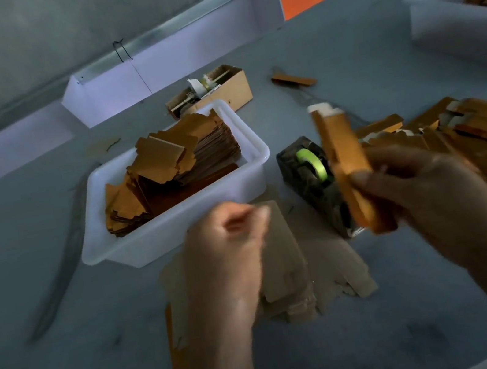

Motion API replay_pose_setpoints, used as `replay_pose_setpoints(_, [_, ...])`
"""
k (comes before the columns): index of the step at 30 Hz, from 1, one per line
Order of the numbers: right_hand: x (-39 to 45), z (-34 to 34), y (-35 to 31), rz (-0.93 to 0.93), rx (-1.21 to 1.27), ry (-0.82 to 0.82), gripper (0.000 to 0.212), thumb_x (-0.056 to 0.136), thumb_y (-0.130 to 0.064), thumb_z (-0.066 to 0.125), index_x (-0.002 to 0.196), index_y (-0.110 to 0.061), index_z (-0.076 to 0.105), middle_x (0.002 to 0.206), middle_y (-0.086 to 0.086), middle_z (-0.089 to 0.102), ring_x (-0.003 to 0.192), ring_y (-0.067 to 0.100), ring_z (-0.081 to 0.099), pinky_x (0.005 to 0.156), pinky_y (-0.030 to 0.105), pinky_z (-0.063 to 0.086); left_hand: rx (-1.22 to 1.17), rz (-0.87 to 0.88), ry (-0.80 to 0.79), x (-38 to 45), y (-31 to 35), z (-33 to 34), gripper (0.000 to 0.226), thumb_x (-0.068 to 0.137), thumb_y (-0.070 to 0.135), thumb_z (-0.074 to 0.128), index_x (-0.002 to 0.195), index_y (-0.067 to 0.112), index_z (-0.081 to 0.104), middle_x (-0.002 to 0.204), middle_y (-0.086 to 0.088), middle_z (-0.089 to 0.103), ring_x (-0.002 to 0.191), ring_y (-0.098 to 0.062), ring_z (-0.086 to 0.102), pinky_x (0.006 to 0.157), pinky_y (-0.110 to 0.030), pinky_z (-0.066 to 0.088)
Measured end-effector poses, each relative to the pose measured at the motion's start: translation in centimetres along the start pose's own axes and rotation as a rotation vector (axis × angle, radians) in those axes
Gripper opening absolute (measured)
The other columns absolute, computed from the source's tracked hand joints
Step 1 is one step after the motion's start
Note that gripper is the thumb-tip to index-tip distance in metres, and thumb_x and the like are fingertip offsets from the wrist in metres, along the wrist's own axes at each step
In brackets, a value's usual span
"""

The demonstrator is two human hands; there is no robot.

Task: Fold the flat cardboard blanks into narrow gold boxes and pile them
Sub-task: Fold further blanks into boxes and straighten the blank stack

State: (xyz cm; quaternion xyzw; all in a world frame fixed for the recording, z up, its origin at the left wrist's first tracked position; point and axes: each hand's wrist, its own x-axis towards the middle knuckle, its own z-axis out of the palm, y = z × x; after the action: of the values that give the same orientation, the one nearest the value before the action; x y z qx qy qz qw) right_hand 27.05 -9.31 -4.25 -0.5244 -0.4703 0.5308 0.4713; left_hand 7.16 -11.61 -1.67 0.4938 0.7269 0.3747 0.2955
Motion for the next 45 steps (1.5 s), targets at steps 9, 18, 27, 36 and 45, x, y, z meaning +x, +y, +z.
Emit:
replay_pose_setpoints(9, [5.3,-5.5,1.7,-0.033,-0.986,0.495,0.027,0.089,-0.025,0.059,0.110,-0.007,0.062,0.096,0.014,0.059,0.084,0.030,0.052,0.066,0.031,0.038,0.654,-0.174,0.025,1.7,-4.2,-2.2,0.034,0.101,0.033,0.041,0.077,0.012,0.052,0.067,0.001,0.046,0.060,-0.010,0.043,0.051,-0.025,0.027])
replay_pose_setpoints(18, [3.3,-3.7,1.8,-0.170,-0.913,0.588,0.032,0.092,-0.020,0.054,0.121,-0.007,0.060,0.128,0.019,0.049,0.114,0.038,0.046,0.095,0.048,0.041,0.911,-0.114,0.266,1.5,-2.3,-1.2,0.017,0.094,0.013,0.050,0.108,0.014,0.058,0.081,-0.001,0.051,0.072,-0.016,0.048,0.061,-0.029,0.039])
replay_pose_setpoints(27, [1.4,-1.7,1.2,-0.307,-0.823,0.511,0.028,0.090,-0.016,0.059,0.117,-0.013,0.064,0.126,0.011,0.055,0.111,0.029,0.052,0.086,0.031,0.038,0.583,0.009,0.287,1.4,-2.7,-0.5,0.012,0.090,0.016,0.063,0.102,0.014,0.062,0.094,-0.001,0.062,0.088,-0.017,0.058,0.071,-0.033,0.048])
replay_pose_setpoints(36, [-2.8,3.5,0.8,0.104,0.350,-0.331,0.029,0.078,-0.040,0.058,0.097,-0.025,0.073,0.101,0.003,0.073,0.097,0.017,0.069,0.084,0.031,0.055,0.587,0.559,0.310,-2.8,1.8,3.9,0.018,0.066,0.014,0.080,0.073,0.015,0.063,0.073,-0.002,0.057,0.063,-0.013,0.049,0.048,-0.013,0.029])
replay_pose_setpoints(45, [-1.8,3.7,2.6,0.227,0.417,-0.099,0.022,0.091,-0.008,0.049,0.098,-0.011,0.070,0.093,0.011,0.073,0.087,0.024,0.070,0.070,0.033,0.057,0.155,0.375,-0.180,-2.7,0.7,3.9,0.026,0.086,0.028,0.066,0.111,0.033,0.062,0.099,0.017,0.061,0.090,0.005,0.058,0.078,-0.011,0.049])
